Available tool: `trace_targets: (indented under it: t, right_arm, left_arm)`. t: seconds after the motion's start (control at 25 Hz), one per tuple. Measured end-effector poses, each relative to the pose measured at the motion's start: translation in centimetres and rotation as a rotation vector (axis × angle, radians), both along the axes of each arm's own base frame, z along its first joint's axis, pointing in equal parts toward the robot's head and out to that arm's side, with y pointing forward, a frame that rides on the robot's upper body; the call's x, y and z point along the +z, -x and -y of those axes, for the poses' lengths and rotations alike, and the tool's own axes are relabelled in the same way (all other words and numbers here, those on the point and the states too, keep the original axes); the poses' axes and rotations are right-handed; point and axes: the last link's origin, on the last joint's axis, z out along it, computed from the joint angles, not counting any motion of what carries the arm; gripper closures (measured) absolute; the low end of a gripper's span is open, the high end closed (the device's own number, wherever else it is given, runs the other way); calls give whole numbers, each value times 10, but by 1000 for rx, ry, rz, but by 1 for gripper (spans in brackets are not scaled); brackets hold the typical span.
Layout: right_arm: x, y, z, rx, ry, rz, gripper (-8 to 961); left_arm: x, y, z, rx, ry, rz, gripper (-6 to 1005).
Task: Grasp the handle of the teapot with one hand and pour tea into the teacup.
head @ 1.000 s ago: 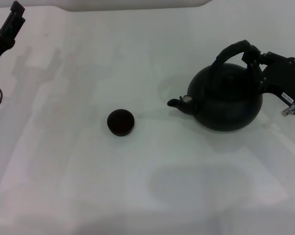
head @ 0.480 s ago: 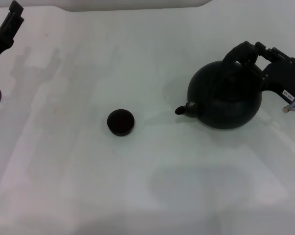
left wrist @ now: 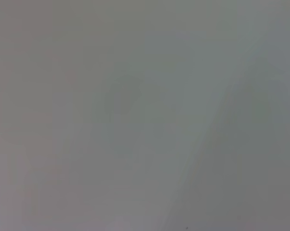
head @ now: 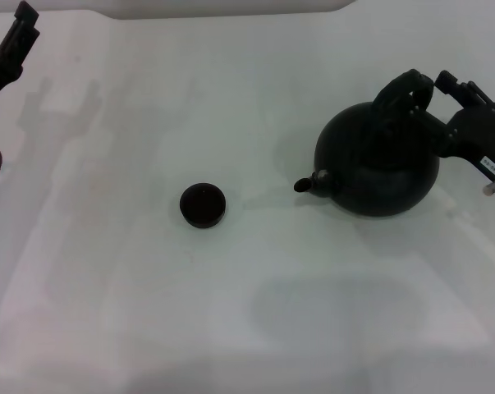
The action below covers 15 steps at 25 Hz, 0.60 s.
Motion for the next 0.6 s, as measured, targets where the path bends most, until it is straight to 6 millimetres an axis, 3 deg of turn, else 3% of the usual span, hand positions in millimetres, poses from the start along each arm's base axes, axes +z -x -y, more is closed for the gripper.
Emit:
trace_targets:
  t: [0.08, 0.48, 0.6]
  right_arm:
    - [2, 0, 5, 10, -8, -9, 107]
    - [15, -16, 33, 18, -103, 29, 99]
    - [25, -23, 33, -2, -192, 86, 102]
  left_arm:
    - [0, 0, 0, 1, 0, 0, 137]
    - [-2, 0, 0, -1, 7, -2, 137]
    - [-2, 0, 0, 5, 7, -2, 137]
